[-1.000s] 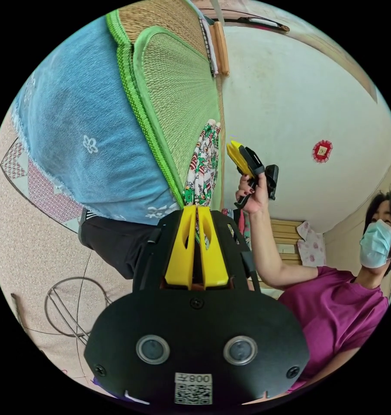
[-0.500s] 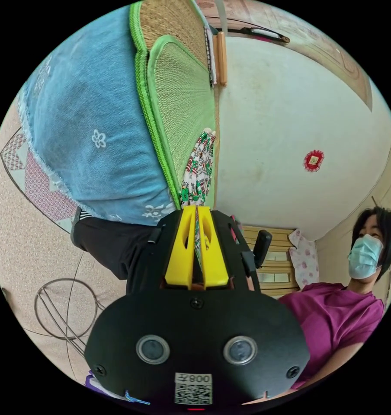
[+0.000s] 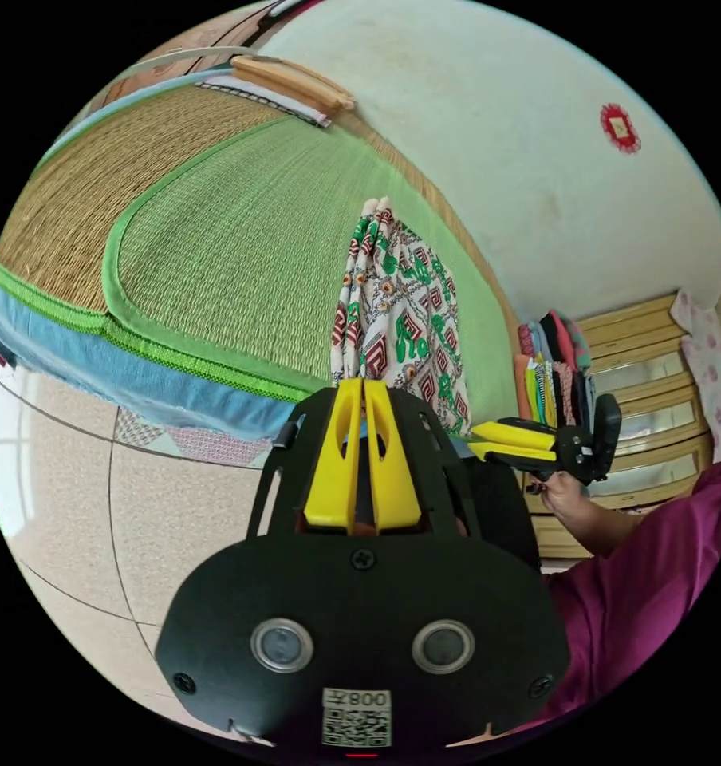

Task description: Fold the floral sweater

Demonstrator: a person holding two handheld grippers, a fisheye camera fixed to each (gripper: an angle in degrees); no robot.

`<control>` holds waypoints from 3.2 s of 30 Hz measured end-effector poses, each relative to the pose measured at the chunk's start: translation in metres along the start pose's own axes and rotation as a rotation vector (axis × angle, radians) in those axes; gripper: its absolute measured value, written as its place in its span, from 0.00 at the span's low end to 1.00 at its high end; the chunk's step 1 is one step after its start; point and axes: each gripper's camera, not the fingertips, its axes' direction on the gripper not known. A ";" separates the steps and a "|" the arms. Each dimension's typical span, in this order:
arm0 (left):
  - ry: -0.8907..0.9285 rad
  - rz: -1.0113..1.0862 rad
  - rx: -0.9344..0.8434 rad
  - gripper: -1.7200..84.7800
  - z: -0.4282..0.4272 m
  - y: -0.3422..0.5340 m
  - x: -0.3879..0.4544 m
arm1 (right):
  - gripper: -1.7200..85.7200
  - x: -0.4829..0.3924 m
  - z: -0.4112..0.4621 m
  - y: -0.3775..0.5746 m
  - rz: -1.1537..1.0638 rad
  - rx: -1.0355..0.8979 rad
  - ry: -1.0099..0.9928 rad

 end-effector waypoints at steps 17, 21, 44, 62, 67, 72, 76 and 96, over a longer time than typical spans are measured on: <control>0.017 -0.081 0.024 0.03 0.038 -0.043 0.020 | 0.04 -0.017 0.010 0.002 0.011 -0.013 0.061; 0.063 -0.106 0.057 0.03 0.038 -0.053 0.026 | 0.02 -0.015 0.014 0.005 0.014 -0.006 0.045; -0.048 0.090 -0.027 0.03 0.140 -0.226 0.146 | 0.02 0.030 0.079 0.035 0.072 0.029 -0.092; 0.056 0.430 -0.248 0.08 0.203 -0.177 0.361 | 0.02 0.106 0.194 0.111 0.301 0.030 -0.476; -0.090 0.653 -0.402 0.10 0.252 -0.168 0.440 | 0.02 0.135 0.217 0.143 0.377 0.087 -0.607; -0.295 0.837 -0.464 0.11 0.287 -0.153 0.496 | 0.03 0.167 0.246 0.183 0.475 0.171 -0.718; -0.497 0.965 -0.453 0.07 0.304 -0.133 0.526 | 0.06 0.178 0.266 0.203 0.522 0.213 -0.774; -0.349 0.821 -0.360 0.03 0.229 -0.121 0.506 | 0.11 0.216 0.400 0.210 0.703 0.324 -1.081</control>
